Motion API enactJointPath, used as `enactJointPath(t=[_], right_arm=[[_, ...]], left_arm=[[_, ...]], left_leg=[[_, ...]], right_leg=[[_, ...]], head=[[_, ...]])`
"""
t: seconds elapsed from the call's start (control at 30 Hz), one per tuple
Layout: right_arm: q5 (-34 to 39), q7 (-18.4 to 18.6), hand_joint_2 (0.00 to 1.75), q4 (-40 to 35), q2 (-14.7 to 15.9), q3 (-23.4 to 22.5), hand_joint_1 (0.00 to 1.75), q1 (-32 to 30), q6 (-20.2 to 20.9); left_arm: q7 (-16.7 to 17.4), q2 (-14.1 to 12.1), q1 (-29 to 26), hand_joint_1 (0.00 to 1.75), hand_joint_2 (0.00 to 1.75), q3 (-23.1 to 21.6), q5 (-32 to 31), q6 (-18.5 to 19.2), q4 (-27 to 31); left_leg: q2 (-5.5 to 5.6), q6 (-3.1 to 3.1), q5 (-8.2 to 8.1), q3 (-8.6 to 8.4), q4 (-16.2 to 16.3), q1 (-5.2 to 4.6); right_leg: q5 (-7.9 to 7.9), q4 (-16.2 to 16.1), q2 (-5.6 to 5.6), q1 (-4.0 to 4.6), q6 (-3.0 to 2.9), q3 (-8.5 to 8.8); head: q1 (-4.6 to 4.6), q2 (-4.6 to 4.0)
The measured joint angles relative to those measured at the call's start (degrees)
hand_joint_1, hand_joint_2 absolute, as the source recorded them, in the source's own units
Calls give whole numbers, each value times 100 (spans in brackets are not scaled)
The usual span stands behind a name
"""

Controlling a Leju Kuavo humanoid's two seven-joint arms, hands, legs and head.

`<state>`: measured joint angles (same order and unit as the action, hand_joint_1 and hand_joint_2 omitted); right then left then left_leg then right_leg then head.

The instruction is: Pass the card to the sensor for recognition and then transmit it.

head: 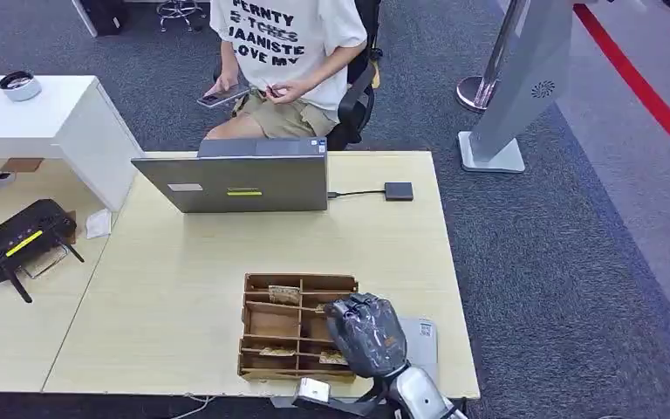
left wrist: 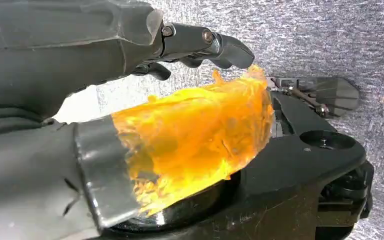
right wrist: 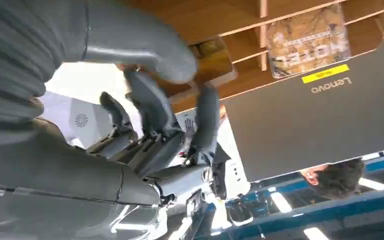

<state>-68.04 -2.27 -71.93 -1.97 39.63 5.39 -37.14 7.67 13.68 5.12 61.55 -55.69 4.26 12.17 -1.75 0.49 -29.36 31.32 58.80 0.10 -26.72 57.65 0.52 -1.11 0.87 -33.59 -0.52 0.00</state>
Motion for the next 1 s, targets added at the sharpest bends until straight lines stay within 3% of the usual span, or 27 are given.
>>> enactJointPath(t=[0.2, 1.0], right_arm=[[-190, 170, 175, -249, 57, -74, 3, -87, 0], [-216, 214, 175, -564, 129, -216, 9, -184, 2]], left_arm=[[-9, -13, -2, 0, 0, 0, 0, 0, 0], [-39, -22, -3, 0, 0, 0, 50, -2, 0]], left_leg=[[-1, 0, 0, 0, 0, 0], [-1, 0, 0, 1, 0, 0]], right_leg=[[1, 0, -1, 0, -1, 0], [1, 0, -1, 0, -1, -1]], head=[[2, 0], [2, 0]])
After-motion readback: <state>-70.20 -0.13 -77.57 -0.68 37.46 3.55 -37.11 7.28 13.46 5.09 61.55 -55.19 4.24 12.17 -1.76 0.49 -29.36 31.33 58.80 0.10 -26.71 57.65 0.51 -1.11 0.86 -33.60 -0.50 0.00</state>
